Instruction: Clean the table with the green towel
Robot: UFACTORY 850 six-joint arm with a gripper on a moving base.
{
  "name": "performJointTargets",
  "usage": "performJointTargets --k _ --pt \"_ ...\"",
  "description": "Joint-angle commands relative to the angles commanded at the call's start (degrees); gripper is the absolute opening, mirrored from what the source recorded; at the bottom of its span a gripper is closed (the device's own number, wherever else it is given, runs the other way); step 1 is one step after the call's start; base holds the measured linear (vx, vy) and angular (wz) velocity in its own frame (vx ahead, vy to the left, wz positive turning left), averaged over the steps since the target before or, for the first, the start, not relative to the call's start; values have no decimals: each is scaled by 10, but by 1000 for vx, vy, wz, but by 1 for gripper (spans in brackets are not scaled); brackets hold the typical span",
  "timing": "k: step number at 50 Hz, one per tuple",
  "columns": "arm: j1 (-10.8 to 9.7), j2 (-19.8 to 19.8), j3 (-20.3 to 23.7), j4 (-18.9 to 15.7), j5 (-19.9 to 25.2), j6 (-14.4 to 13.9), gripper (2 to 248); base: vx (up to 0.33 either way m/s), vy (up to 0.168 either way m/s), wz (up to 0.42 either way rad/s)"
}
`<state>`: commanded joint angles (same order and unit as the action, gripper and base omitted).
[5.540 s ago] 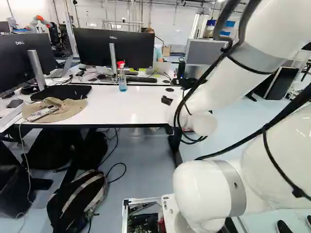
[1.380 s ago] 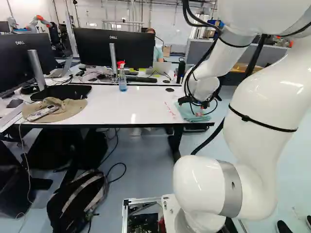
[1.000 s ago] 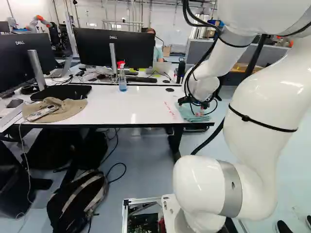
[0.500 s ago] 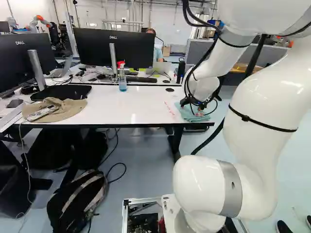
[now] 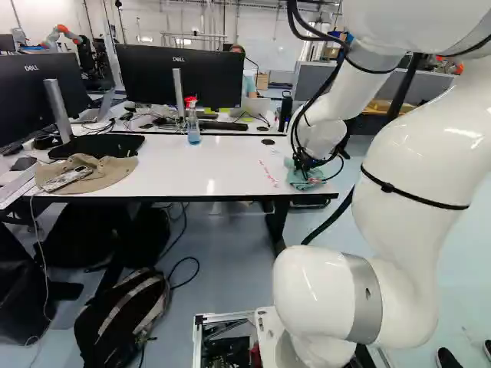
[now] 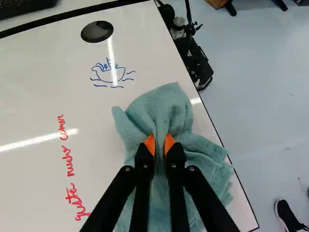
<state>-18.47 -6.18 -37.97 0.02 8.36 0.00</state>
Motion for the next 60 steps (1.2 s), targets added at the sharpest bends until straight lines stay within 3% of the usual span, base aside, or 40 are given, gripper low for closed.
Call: performJointTargets --k 14,45,60 --pt "0 3 1 0 0 0 38 0 0 0" --pt "1 58 12 0 0 0 38 0 0 0" --pt "19 62 -6 0 0 0 38 0 0 0"
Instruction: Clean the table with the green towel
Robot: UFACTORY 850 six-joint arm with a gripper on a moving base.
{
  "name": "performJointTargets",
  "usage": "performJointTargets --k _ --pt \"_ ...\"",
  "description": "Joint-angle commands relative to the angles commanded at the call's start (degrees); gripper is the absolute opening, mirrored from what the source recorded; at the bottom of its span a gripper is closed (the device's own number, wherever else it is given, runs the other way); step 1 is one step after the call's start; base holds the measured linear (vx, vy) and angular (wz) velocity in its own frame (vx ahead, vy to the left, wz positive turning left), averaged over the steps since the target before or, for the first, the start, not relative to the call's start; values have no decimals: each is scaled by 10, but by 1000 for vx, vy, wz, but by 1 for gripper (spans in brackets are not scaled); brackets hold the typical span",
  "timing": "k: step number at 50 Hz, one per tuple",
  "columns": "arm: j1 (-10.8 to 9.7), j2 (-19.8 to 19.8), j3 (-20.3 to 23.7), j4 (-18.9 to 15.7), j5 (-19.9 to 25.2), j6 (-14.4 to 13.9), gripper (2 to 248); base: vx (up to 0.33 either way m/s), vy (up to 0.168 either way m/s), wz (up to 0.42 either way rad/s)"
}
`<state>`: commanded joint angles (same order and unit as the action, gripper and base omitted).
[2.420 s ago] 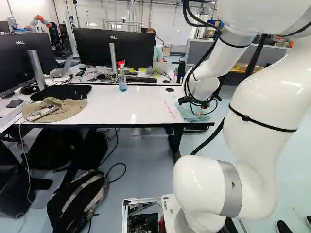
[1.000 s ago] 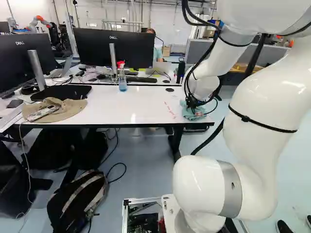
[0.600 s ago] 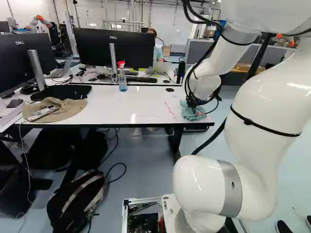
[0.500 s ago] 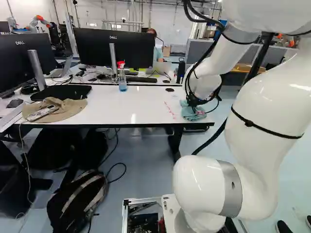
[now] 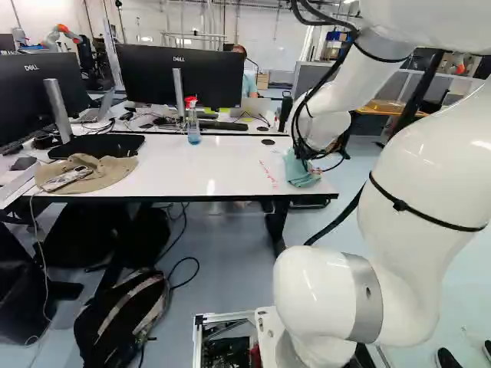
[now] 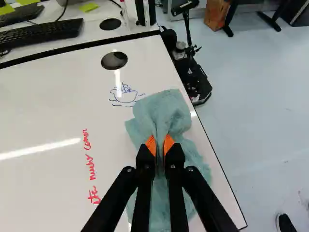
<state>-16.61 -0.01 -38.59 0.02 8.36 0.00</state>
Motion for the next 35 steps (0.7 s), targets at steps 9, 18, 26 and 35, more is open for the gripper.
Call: performJointTargets --k 9,18,26,35 --pt "15 -6 -19 0 0 0 38 0 0 0" --pt "29 -23 -39 0 0 0 38 0 0 0" --pt "42 -40 -58 0 0 0 38 0 0 0" --pt "56 -60 -79 0 0 0 38 0 0 0"
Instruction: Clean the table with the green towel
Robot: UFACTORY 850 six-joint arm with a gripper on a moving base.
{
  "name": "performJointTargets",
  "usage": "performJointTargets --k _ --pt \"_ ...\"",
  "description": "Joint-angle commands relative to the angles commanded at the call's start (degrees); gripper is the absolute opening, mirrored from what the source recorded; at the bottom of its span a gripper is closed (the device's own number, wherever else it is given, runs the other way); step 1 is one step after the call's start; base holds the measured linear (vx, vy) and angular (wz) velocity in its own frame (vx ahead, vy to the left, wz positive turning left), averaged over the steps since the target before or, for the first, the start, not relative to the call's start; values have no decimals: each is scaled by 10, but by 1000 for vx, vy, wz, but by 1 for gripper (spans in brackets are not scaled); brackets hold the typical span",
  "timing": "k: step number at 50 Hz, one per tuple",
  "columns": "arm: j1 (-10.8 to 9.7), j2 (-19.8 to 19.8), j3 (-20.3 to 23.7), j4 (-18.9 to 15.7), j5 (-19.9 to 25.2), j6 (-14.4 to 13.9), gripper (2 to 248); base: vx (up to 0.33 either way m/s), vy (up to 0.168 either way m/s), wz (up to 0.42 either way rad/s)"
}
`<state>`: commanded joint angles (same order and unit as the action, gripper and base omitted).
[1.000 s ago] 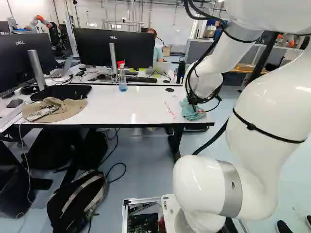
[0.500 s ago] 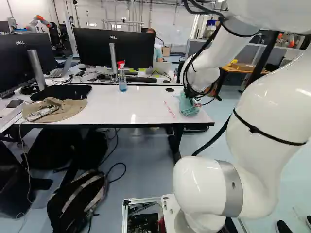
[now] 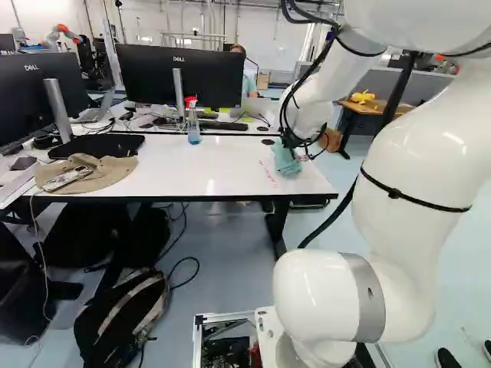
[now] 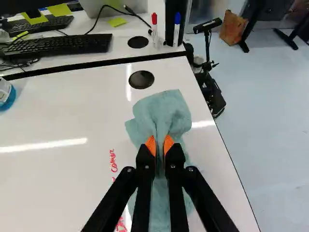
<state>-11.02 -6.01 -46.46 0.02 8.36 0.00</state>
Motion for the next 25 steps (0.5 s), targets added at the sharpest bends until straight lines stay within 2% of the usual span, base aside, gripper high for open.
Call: performJointTargets --k 25 --pt "36 -55 -61 0 0 0 38 0 0 0"
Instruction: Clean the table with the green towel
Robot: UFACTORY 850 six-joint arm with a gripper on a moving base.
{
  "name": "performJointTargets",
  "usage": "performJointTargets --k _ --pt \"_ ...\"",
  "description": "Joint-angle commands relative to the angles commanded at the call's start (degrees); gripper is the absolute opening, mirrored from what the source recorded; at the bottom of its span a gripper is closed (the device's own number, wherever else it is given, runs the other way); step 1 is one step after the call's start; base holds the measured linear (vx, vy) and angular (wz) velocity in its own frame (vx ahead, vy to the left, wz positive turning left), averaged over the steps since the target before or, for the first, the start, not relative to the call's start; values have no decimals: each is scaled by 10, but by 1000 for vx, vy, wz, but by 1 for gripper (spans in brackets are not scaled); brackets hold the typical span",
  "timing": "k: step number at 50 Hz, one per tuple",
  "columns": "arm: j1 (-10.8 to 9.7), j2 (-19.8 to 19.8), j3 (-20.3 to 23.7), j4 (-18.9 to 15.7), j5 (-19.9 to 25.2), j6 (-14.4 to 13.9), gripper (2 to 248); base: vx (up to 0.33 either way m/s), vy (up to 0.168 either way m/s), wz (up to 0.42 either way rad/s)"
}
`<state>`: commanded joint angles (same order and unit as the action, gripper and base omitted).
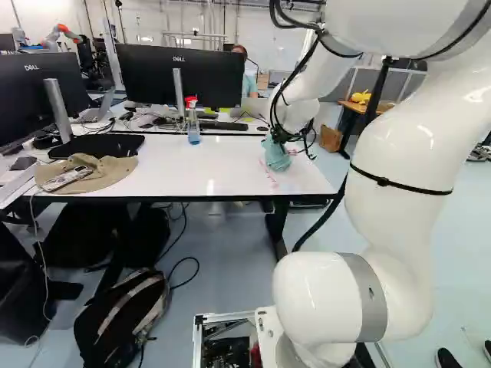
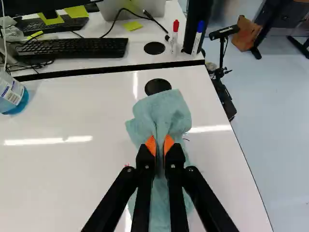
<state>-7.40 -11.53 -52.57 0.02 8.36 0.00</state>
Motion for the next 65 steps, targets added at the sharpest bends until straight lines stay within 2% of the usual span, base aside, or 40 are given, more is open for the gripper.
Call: performJointTargets --k 24,40,65 --pt "29 -54 -63 0 0 0 38 0 0 0" --pt "24 -90 -105 0 0 0 38 0 0 0" --pt "23 -96 -107 0 0 0 38 0 0 0"
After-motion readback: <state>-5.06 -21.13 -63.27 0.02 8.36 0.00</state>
